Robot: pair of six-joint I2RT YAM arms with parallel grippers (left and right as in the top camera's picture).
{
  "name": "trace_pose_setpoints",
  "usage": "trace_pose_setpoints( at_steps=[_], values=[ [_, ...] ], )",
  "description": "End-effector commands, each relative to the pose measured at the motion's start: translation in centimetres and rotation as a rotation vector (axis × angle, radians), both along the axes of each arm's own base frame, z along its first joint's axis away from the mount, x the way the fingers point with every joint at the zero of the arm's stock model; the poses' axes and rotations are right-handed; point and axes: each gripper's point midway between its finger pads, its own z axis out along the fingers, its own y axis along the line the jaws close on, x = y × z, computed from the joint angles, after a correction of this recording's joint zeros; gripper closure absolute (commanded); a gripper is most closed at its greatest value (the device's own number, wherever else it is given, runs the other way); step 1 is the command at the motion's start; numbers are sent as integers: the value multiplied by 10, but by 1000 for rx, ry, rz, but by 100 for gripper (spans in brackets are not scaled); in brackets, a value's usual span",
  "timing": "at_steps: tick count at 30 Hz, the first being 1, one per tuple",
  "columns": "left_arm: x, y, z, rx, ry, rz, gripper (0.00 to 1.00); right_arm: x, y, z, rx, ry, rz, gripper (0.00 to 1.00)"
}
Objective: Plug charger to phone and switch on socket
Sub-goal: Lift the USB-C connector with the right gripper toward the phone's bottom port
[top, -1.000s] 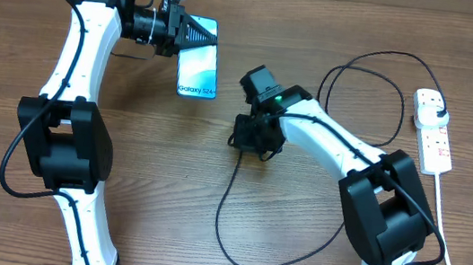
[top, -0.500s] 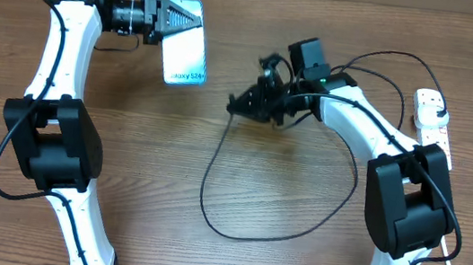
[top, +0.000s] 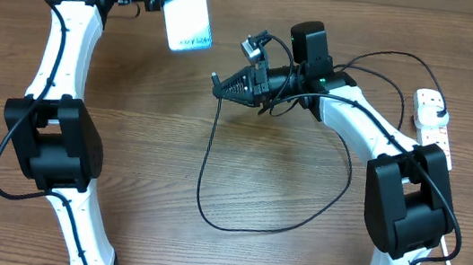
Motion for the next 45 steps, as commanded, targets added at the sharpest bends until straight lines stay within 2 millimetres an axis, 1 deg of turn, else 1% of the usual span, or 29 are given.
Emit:
trace_pose_setpoints(
  at_steps=[1, 5, 8, 13, 16, 23, 29, 32, 36, 45],
  values=[
    [7, 0, 14, -47, 136, 36, 96, 3, 3, 13, 23, 41, 13, 96],
    [16, -1, 13, -58, 217, 92, 96, 11, 7, 31, 61, 16, 0, 96],
    [21, 0, 11, -66, 269, 129, 96, 19, 10, 52, 106, -20, -18, 96],
    [20, -2, 11, -72, 290, 127, 96, 26, 11, 91, 192, -66, -59, 96],
    [19, -4, 11, -73, 291, 118, 96, 27, 10, 102, 219, -68, -70, 96],
    [19, -7, 12, -75, 291, 114, 96, 27, 10, 105, 218, -19, -76, 96],
    [19, -12, 28, -94, 225, 88, 96, 27, 10, 105, 217, -13, -76, 96],
    [20, -11, 31, -104, 235, 90, 96, 27, 10, 105, 218, -16, -76, 96],
    [20, -12, 32, -106, 238, 88, 96, 27, 10, 105, 218, -17, -76, 96],
    [15, -27, 32, -102, 235, 56, 96, 27, 10, 105, 221, -33, -76, 96]
  ],
)
